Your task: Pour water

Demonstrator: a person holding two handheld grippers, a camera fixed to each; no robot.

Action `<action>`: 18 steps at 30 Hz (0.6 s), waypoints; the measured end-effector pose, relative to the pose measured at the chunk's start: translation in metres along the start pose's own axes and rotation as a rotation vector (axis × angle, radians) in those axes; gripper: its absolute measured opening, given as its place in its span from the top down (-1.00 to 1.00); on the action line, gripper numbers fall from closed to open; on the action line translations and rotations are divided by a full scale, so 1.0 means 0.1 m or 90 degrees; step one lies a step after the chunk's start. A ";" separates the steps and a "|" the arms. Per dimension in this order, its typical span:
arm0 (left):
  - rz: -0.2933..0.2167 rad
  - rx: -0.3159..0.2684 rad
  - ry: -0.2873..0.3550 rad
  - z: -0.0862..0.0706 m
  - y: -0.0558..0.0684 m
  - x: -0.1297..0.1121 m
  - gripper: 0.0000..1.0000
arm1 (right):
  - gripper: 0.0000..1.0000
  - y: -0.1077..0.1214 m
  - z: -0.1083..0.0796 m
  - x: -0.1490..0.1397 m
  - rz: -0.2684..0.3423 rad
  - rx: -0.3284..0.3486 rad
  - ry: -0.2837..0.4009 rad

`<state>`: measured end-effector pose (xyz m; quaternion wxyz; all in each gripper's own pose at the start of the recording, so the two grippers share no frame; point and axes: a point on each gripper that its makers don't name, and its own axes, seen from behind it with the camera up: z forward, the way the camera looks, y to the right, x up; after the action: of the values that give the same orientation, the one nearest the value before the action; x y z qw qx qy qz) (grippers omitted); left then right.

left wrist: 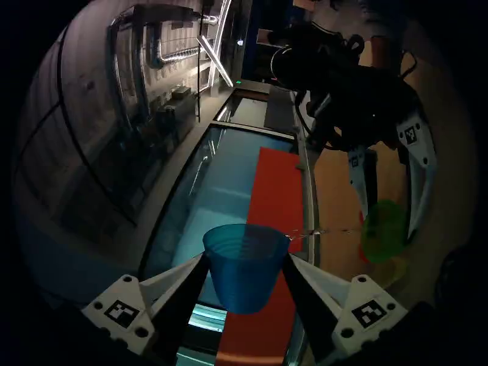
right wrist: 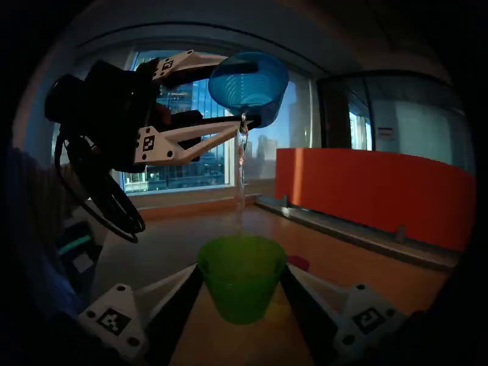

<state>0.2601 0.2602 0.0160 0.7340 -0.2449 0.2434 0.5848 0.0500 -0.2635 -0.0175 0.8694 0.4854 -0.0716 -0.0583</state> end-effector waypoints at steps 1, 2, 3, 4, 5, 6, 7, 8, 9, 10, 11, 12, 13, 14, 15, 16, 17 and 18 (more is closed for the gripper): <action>0.003 0.000 0.000 0.00 0.00 0.00 -0.68 | -0.79 0.00 0.00 0.00 0.000 0.000 0.000; 0.006 0.000 0.000 0.00 0.00 0.00 -0.68 | -0.79 0.00 0.00 0.00 0.000 0.000 0.000; 0.009 0.000 0.000 0.00 0.00 0.01 -0.68 | -0.79 0.00 0.00 0.01 0.000 0.000 0.001; 0.013 0.000 0.000 0.00 -0.01 0.01 -0.68 | -0.79 0.00 0.00 0.01 0.000 -0.001 0.001; 0.016 0.000 0.000 0.00 -0.01 0.01 -0.68 | -0.79 0.00 0.00 0.01 0.000 -0.001 0.001; 0.020 0.001 0.000 0.00 -0.02 0.02 -0.68 | -0.79 0.00 0.00 0.02 0.000 -0.001 0.001; 0.024 0.002 0.000 0.00 -0.02 0.02 -0.68 | -0.79 0.00 0.00 0.02 -0.001 -0.001 0.001; 0.027 0.003 0.000 0.01 -0.03 0.03 -0.68 | -0.79 0.01 -0.01 0.02 -0.001 -0.002 0.001; 0.031 0.004 0.000 0.01 -0.04 0.03 -0.68 | -0.79 0.01 -0.01 0.02 -0.001 -0.002 0.002; 0.034 0.005 0.000 0.01 -0.04 0.03 -0.68 | -0.79 0.01 -0.01 0.02 0.000 -0.003 0.002; 0.037 0.005 0.000 0.01 -0.04 0.03 -0.68 | -0.79 0.01 -0.01 0.02 0.000 -0.003 0.002; 0.041 0.006 0.000 0.02 -0.05 0.04 -0.68 | -0.79 0.01 -0.01 0.01 0.000 -0.004 0.002; 0.044 0.006 0.001 0.02 -0.05 0.04 -0.68 | -0.79 0.02 -0.01 0.01 0.000 -0.004 0.002; 0.047 0.007 0.001 0.02 -0.05 0.04 -0.68 | -0.79 0.02 -0.01 0.01 0.000 -0.004 0.002; 0.050 0.007 0.001 0.02 -0.05 0.04 -0.68 | -0.79 0.02 -0.01 0.01 0.000 -0.005 0.002; 0.053 0.008 0.002 0.02 -0.05 0.05 -0.68 | -0.79 0.02 -0.01 0.01 0.000 -0.005 0.002; 0.056 0.008 0.002 0.02 -0.05 0.05 -0.68 | -0.79 0.02 -0.01 0.01 -0.001 -0.005 0.001; 0.059 0.009 0.002 0.02 -0.05 0.05 -0.68 | -0.79 0.01 -0.01 0.01 -0.001 -0.005 0.001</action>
<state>0.2662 0.2643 0.0143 0.7072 -0.2294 0.2598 0.6163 0.0508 -0.2622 -0.0166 0.8714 0.4820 -0.0703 -0.0587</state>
